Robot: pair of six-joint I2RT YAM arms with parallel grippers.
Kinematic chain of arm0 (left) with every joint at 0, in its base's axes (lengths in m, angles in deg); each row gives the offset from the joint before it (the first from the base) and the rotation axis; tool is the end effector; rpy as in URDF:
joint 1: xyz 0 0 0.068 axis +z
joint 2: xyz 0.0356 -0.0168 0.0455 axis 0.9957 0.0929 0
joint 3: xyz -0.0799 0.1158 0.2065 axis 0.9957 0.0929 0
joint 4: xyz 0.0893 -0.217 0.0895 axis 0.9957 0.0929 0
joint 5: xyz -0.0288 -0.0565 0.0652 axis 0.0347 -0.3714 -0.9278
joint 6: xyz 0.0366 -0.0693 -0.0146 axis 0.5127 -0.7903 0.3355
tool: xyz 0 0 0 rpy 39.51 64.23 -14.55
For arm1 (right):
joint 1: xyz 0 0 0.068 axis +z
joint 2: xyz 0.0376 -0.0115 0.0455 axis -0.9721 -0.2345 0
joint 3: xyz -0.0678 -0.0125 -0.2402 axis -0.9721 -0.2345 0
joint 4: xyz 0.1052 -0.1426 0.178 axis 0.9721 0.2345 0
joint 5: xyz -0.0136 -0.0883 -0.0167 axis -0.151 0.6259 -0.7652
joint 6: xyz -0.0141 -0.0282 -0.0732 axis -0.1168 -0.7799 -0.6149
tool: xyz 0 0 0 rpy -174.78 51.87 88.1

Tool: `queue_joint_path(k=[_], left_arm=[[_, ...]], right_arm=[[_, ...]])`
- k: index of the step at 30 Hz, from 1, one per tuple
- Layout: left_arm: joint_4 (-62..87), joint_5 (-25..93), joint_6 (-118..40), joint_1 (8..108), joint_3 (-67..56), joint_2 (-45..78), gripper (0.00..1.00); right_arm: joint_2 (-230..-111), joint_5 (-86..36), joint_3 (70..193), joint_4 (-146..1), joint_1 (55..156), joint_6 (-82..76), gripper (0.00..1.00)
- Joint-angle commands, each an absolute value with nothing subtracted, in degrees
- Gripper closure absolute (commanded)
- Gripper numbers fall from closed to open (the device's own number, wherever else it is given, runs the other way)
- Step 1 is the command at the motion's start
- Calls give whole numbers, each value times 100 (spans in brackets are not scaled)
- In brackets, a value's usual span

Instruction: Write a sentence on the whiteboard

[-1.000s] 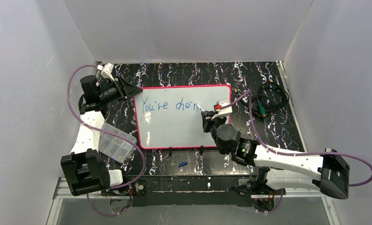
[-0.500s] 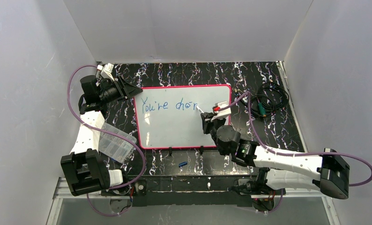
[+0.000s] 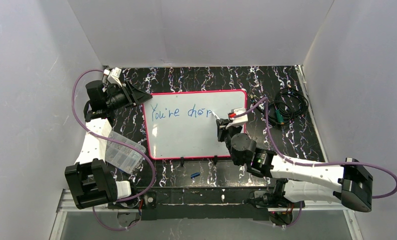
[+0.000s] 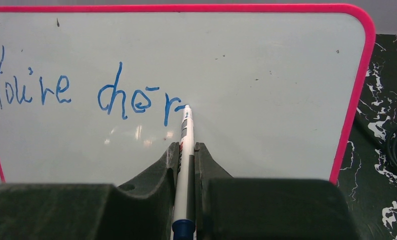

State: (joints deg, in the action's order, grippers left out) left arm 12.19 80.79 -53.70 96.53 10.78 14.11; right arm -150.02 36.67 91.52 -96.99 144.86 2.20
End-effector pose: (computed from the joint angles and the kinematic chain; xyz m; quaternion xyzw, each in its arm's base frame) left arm 0.3072 0.0071 0.3007 0.0318 0.7579 -0.4324 0.4875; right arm 0.1453 0.2164 0.2740 -0.0227 0.7125 0.1538 0.6842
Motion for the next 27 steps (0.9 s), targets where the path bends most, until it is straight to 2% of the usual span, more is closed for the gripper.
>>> queue_joint_path(k=[1,17,27], left_arm=[[1282,8305,-5367,9604,1074,1262,57],[1284,8311,-5367,9604,1074,1245,57],[1278,8313,-5367,9601,1074,1256,57]], right_arm=[[-14894,3996,9325,-9571,14465,243,99],[-14835,3498,9173,-9026,14483,667,99],[-14699,3810,9238,-8854,14499,543,99]])
